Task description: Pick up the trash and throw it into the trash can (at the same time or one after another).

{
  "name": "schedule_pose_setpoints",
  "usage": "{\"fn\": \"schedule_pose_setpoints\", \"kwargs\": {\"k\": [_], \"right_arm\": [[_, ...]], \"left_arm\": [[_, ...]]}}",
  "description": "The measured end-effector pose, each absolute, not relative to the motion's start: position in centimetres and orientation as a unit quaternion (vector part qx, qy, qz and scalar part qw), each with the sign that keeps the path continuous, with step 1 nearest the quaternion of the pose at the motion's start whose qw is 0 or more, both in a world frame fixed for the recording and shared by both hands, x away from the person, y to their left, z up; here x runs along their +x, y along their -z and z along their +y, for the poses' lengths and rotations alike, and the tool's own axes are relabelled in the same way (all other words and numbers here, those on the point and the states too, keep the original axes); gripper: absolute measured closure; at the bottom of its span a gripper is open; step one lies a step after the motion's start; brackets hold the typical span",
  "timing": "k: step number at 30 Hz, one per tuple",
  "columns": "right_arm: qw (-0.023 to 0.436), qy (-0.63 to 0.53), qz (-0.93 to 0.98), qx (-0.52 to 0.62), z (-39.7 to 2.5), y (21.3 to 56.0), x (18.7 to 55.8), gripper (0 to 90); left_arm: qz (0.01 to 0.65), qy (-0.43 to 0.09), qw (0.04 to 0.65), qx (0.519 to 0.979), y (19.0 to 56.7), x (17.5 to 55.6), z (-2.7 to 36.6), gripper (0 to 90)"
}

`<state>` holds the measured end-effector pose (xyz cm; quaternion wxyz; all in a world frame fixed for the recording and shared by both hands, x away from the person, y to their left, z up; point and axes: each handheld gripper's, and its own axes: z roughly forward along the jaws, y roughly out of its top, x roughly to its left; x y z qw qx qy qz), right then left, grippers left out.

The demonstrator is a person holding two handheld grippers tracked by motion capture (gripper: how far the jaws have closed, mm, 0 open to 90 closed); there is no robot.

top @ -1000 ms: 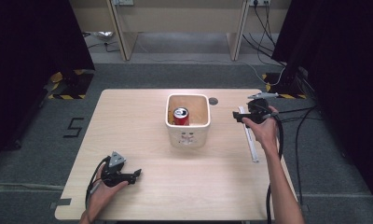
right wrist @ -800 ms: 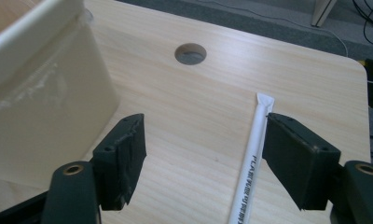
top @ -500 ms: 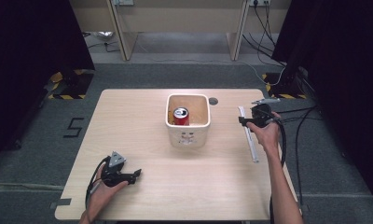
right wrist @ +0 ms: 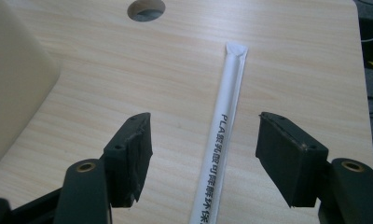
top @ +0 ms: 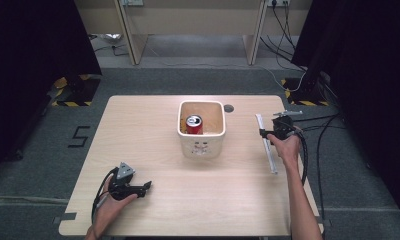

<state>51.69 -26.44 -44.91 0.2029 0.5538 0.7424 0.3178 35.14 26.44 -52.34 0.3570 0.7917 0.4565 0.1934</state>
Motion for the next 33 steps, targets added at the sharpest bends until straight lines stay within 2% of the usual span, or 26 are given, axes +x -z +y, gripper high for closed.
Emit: {"fn": "schedule_pose_setpoints", "kwargs": {"k": [17,24,33], "right_arm": [[0.185,-0.297,0.754,0.555,-26.2,47.1,52.2,46.9],[0.191,-0.293,0.754,0.556,-26.6,47.8,52.1,55.2],[0.191,-0.290,0.757,0.553,-26.4,48.3,52.2,59.8]], "left_arm": [[0.457,-0.193,0.357,0.791,52.3,35.1,26.4,14.2],[0.457,-0.193,0.357,0.791,52.3,35.1,26.4,14.2],[0.457,-0.193,0.357,0.791,52.3,35.1,26.4,14.2]]}}
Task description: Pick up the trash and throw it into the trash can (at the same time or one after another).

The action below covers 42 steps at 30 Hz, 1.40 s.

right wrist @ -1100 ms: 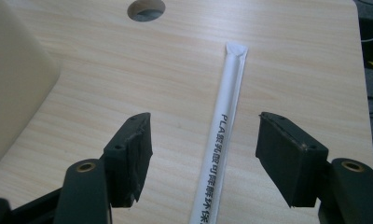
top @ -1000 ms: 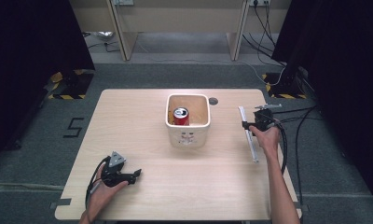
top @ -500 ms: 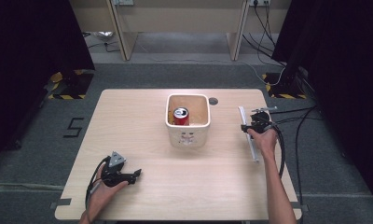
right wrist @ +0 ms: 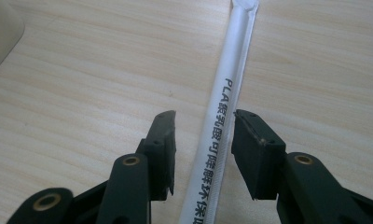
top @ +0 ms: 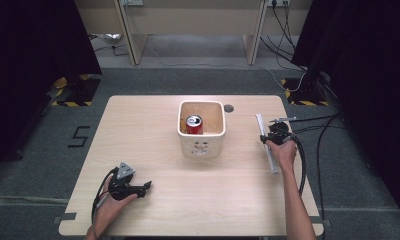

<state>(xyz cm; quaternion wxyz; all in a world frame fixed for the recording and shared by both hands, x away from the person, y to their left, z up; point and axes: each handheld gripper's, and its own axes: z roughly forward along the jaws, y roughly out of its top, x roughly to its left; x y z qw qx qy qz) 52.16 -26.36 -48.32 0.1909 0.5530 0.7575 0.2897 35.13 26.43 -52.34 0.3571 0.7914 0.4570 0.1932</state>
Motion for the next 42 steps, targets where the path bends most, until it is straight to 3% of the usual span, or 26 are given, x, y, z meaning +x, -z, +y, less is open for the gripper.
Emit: {"fn": "schedule_pose_setpoints", "kwargs": {"k": [14,23,42], "right_arm": [[0.181,-0.268,0.762,0.561,-26.4,49.2,52.1,66.3],[0.178,-0.276,0.759,0.563,-26.9,49.4,52.0,77.9],[0.188,-0.310,0.750,0.553,-26.8,47.1,51.6,78.8]], "left_arm": [[0.457,-0.193,0.357,0.791,52.3,35.1,26.4,14.2],[0.457,-0.193,0.357,0.791,52.3,35.1,26.4,14.2],[0.457,-0.193,0.357,0.791,52.3,35.1,26.4,14.1]]}}
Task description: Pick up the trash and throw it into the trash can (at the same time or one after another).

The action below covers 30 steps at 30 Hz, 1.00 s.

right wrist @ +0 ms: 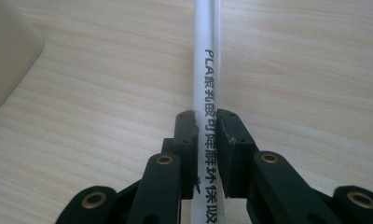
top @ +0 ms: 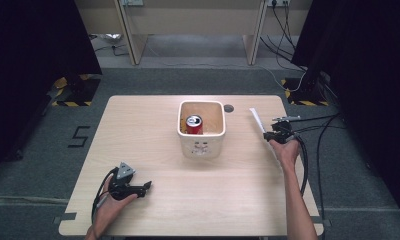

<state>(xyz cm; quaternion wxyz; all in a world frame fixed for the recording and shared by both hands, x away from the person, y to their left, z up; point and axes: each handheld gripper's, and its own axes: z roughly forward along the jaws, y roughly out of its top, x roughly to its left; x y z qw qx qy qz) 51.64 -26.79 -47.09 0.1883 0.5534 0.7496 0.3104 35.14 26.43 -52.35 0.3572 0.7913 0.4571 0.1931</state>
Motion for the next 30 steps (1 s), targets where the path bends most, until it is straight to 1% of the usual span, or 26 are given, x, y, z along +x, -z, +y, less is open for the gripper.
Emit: {"fn": "schedule_pose_setpoints", "kwargs": {"k": [7,13,16,30], "right_arm": [[0.186,-0.325,0.748,0.548,-26.6,46.5,51.6,78.9],[0.191,-0.342,0.752,0.530,-25.9,44.7,51.3,78.9],[0.186,-0.361,0.746,0.528,-25.6,43.8,51.3,78.8],[0.194,-0.383,0.744,0.512,-24.5,41.0,51.5,78.8]], "left_arm": [[0.457,-0.193,0.357,0.791,52.3,35.1,26.4,14.2],[0.457,-0.193,0.357,0.791,52.3,35.1,26.4,14.1],[0.457,-0.193,0.357,0.791,52.3,35.1,26.4,14.2],[0.456,-0.193,0.357,0.792,52.3,35.1,26.4,14.2]]}}
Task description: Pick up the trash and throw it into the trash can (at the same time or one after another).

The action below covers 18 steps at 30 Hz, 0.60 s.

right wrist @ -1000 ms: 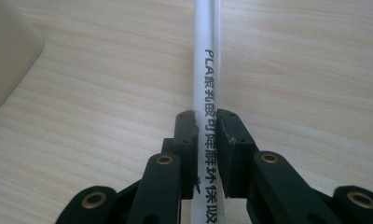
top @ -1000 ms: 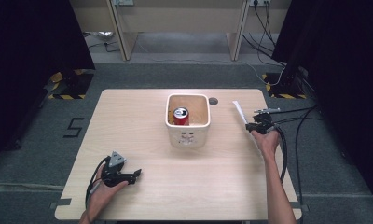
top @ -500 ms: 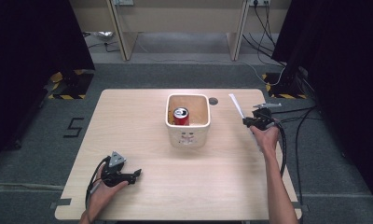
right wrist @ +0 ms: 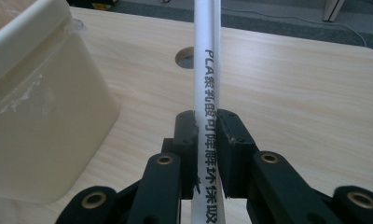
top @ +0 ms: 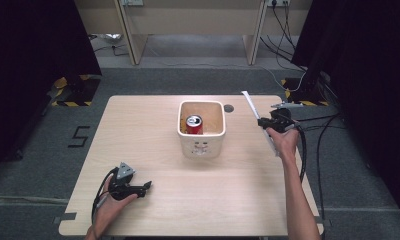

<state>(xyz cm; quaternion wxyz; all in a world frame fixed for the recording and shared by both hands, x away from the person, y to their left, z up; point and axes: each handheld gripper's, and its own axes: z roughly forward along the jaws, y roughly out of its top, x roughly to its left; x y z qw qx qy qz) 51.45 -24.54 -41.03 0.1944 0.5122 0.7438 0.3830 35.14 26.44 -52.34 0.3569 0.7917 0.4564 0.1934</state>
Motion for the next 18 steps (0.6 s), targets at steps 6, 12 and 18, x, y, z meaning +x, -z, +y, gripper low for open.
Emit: {"fn": "schedule_pose_setpoints", "kwargs": {"k": [6,12,18], "right_arm": [[0.194,-0.390,0.744,0.507,-23.8,40.0,51.6,78.9],[0.197,-0.395,0.746,0.498,-23.0,38.7,51.8,78.8],[0.201,-0.404,0.750,0.484,-21.6,37.0,52.1,78.9]], "left_arm": [[0.457,-0.193,0.357,0.792,52.3,35.1,26.4,14.2],[0.457,-0.193,0.357,0.792,52.3,35.1,26.4,14.2],[0.457,-0.192,0.356,0.792,52.3,35.1,26.4,14.1]]}}
